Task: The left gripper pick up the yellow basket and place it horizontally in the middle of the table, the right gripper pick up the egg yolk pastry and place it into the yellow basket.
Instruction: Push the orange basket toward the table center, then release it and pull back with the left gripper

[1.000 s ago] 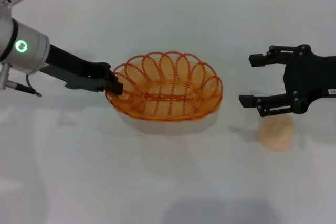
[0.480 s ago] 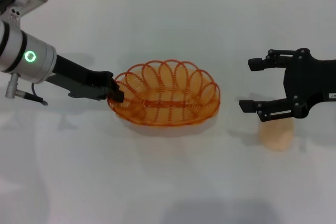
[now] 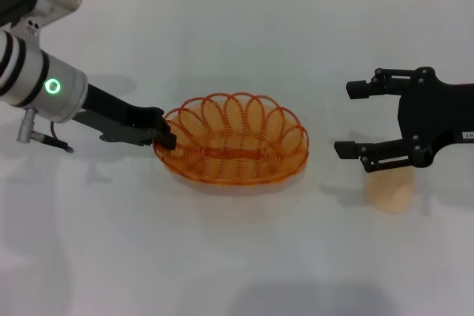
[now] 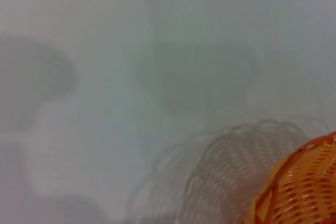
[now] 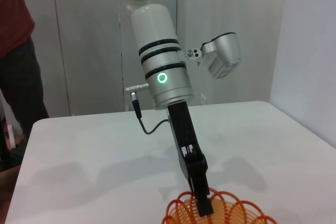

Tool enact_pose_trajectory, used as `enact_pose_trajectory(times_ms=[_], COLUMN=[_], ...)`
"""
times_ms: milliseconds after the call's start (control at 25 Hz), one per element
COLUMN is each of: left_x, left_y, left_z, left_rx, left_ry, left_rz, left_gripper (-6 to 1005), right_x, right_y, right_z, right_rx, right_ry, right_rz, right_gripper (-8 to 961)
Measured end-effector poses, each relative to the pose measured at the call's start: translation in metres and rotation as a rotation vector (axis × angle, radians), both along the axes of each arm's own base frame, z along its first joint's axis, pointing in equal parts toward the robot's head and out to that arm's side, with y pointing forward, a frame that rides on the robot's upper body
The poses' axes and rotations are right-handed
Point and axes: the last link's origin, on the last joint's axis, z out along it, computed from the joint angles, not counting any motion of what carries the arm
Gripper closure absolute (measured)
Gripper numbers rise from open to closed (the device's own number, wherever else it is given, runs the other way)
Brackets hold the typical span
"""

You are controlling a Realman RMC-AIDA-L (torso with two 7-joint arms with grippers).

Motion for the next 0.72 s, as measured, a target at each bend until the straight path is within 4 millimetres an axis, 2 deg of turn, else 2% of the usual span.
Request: enact_pose_trajectory(times_ms=[720], left_x=[0.013], left_y=[0.006], left_z=[-0.008], left_rx=[-0.009], left_ry=[-0.009], left_rz=[-0.028], left_gripper=[914], right_x=[0.0], right_y=[-0.001], right_z=[-0.001], right_rx=[-0.01], right_ry=[0.0], right_rz=[0.005], right_gripper=[140])
